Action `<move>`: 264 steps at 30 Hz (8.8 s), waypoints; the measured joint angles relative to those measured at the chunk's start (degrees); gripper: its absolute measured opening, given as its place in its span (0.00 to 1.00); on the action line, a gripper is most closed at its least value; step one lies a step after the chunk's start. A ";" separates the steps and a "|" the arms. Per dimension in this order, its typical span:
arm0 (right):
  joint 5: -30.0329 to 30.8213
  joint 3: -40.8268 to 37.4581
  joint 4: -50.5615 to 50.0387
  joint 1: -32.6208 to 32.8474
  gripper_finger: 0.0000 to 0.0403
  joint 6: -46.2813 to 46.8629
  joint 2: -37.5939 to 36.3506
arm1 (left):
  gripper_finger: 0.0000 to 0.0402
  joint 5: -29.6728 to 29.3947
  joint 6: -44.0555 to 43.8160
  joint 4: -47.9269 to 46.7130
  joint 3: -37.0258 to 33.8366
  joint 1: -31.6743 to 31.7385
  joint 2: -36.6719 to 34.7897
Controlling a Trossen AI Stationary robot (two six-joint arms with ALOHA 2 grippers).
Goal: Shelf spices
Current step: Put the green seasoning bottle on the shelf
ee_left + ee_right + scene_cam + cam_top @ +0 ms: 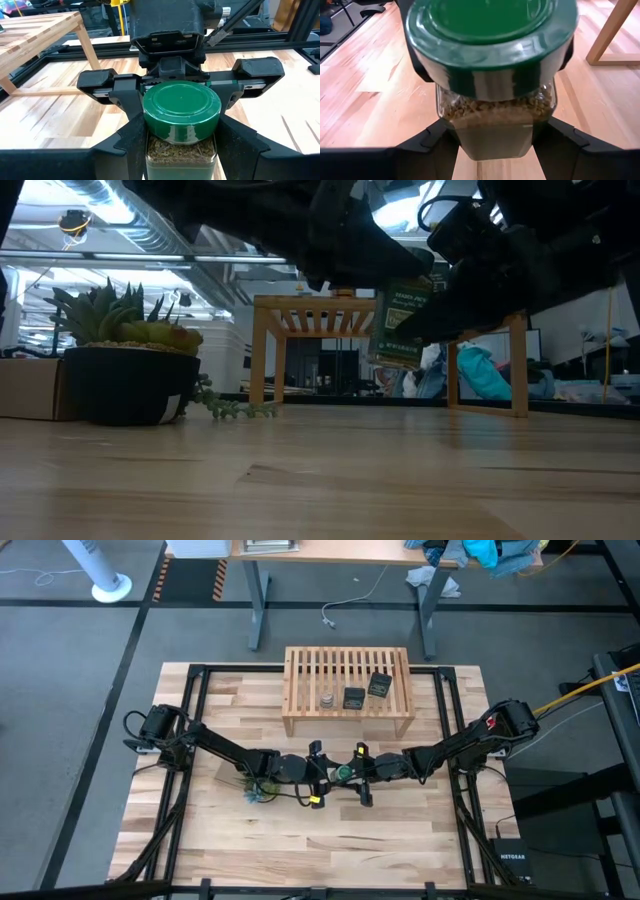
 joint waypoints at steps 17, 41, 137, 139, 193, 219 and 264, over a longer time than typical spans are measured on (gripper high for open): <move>6.48 0.87 -0.85 0.22 0.56 3.53 0.15 | 0.45 -0.33 1.71 -0.11 -0.11 0.11 -0.02; 2.94 1.86 -4.65 0.04 0.55 1.69 -0.02 | 0.44 -0.42 1.47 -0.37 -0.11 0.11 0.00; 7.22 1.64 -10.55 0.42 0.55 -5.94 -6.69 | 0.43 -5.19 3.31 -4.74 -0.09 -0.66 -3.28; 7.39 1.64 -10.48 0.42 0.55 -6.08 -6.69 | 0.43 -5.23 3.63 -4.74 -0.09 -0.66 -3.28; 3.52 1.64 -6.13 0.50 0.55 -4.33 2.59 | 0.42 -2.34 -5.38 -3.65 -0.09 -1.40 4.12; 2.75 2.38 -1.35 0.48 0.55 -4.63 5.85 | 0.73 -1.10 -13.30 -1.17 -0.16 -0.63 8.07; 3.48 3.91 -3.93 0.42 0.55 -4.33 7.45 | 0.46 -2.77 -6.30 -0.04 -0.07 -2.16 8.66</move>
